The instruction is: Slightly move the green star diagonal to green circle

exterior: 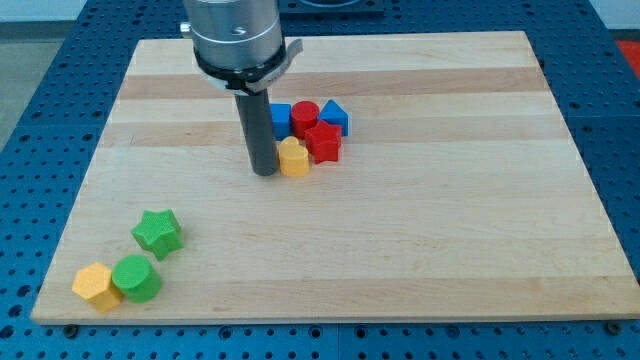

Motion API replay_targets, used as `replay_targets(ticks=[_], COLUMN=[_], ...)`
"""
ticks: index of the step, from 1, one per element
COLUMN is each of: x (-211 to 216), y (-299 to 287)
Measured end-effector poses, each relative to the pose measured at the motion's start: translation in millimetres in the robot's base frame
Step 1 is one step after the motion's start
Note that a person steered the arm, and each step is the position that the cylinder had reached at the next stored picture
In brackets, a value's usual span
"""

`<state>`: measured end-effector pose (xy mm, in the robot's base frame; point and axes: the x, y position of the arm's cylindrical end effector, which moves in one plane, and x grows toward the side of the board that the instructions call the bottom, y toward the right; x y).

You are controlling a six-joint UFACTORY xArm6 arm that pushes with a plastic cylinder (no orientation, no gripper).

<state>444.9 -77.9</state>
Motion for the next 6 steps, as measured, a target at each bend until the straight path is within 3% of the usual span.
replay_targets(ticks=[2,3,5,6], x=[7.4,27.5,35.3,38.1], y=[4.3,-44.8,-226.3,-227.1])
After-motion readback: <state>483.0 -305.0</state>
